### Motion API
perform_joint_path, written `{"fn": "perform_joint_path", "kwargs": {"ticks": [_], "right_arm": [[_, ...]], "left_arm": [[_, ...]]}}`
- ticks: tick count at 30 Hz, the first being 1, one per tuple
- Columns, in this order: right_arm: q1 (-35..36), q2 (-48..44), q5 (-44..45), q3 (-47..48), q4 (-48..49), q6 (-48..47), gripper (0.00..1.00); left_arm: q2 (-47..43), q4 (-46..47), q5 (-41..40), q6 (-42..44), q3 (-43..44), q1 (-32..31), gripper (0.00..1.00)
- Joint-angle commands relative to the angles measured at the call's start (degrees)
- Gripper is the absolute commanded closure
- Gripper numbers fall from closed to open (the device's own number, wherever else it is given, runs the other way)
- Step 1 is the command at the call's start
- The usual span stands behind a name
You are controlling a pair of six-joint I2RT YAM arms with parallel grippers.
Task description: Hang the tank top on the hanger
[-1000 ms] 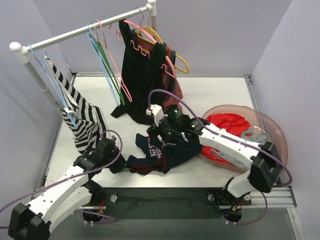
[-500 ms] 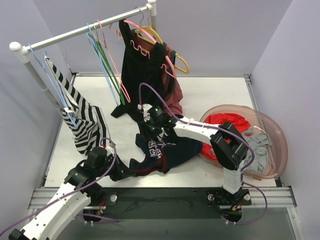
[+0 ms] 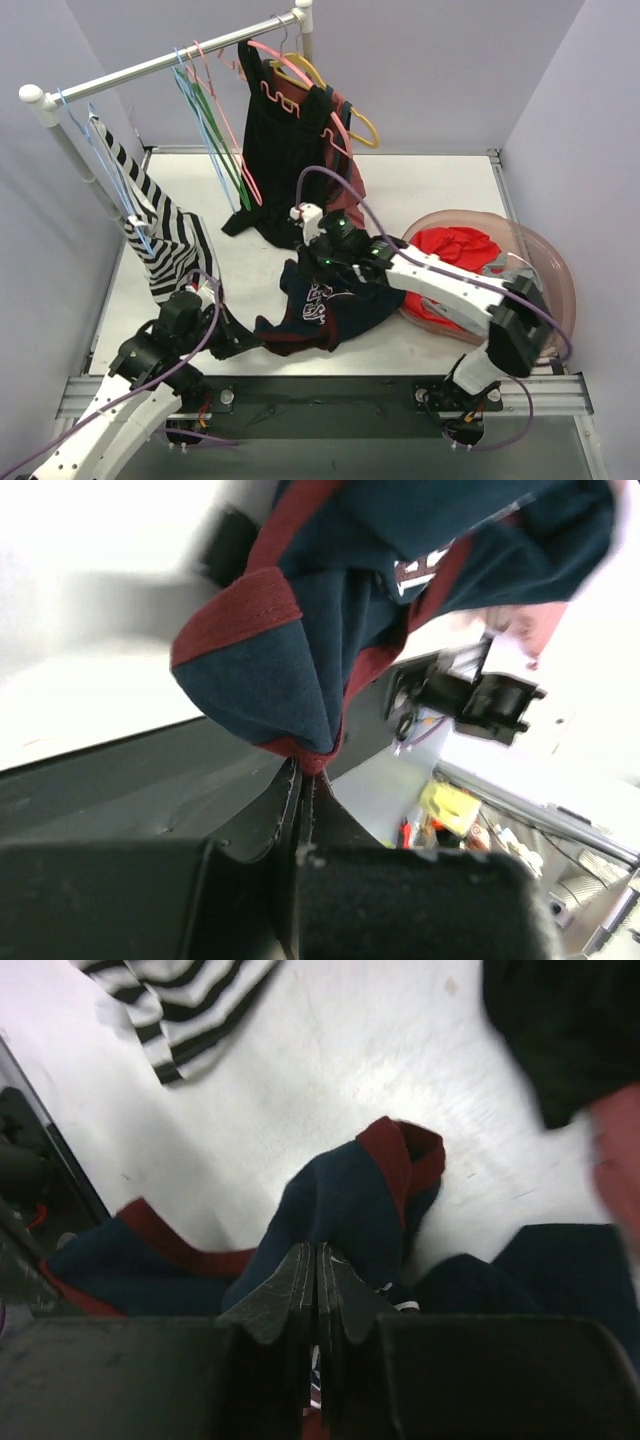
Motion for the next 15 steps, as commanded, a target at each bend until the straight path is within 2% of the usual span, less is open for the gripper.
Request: {"fn": "perform_joint_path", "kwargs": {"ticks": [1,4,5,7,11,15], "right_arm": [[-2.3,-10.9,0.9,4.6,-5.2,-12.7,1.00],[-6.8,-12.7,-0.1,11.8,-9.7,-17.6,1.00],[-8.0,-12.8,-0.8,16.4,-10.8,-18.3,1.00],[-11.6,-13.0,-2.0,20.5,-13.0,-20.8,1.00],[-15.1,-13.4,-5.6,28.8,-14.2,-23.5,1.00],[-17.8,-13.9,-7.1,32.8,-14.3,-23.7,1.00]], "left_arm": [[1.1,-3.9,-8.1,4.4,12.5,0.3,1.00],[5.8,-5.6,-14.5,8.7,20.3,0.3,1.00],[7.4,-6.1,-15.9,11.5,26.8,0.3,1.00],[12.7,-8.8,-20.8,14.6,33.8,0.3,1.00],[21.0,-13.3,-29.7,23.3,54.7,0.3,1.00],[26.4,-15.1,-33.4,28.3,64.7,0.3,1.00]]}}
